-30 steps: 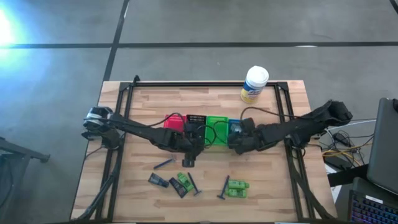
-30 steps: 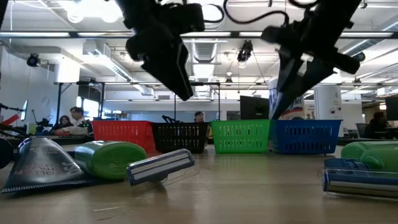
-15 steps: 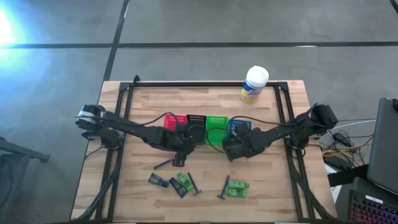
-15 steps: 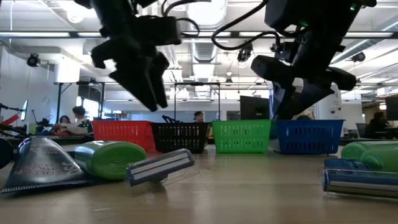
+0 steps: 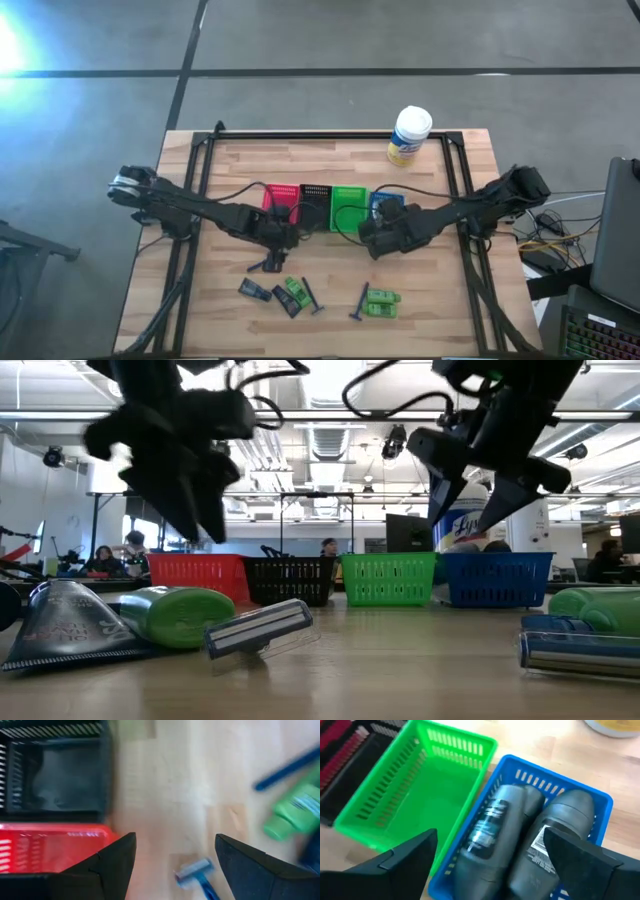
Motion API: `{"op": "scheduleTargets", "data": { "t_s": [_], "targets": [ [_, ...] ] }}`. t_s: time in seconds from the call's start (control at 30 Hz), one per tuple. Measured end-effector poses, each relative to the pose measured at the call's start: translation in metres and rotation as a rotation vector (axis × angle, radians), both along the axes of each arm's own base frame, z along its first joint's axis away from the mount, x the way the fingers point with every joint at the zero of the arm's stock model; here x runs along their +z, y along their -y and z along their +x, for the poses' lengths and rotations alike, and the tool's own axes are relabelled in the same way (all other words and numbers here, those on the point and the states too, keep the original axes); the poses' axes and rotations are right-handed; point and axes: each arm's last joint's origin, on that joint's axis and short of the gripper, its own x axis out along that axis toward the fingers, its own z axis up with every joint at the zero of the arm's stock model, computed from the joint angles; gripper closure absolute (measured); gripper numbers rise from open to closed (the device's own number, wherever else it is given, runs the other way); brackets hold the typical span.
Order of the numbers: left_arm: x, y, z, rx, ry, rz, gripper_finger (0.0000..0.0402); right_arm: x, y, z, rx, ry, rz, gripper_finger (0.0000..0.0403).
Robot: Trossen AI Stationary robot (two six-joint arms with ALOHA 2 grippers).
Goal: Pick & Place Travel size toiletries
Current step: Put the green shampoo into the black bin
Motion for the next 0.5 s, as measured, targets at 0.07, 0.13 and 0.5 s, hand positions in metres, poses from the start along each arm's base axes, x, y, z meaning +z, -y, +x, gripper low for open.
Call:
{"op": "scheduleTargets", "data": {
  "t_s": [0.07, 0.13, 0.5],
  "targets": [
    [0.004, 0.006, -0.005, -0.025, -0.006, 0.000, 0.0126, 0.005, -0.005, -0.003, 0.043, 0.003, 0.009, 0.0035],
    [0.006, 0.014, -0.013, -0.056, -0.031, 0.001, 0.0126, 0.011, -0.010, -0.004, 0.098, 0.004, 0.022, 0.0035],
    [-0.002, 0.086, -0.033, -0.193, -0.007, -0.113, 0.0126, 0.012, -0.054, -0.013, 0.377, -0.060, 0.136, 0.0059]
  ]
}}
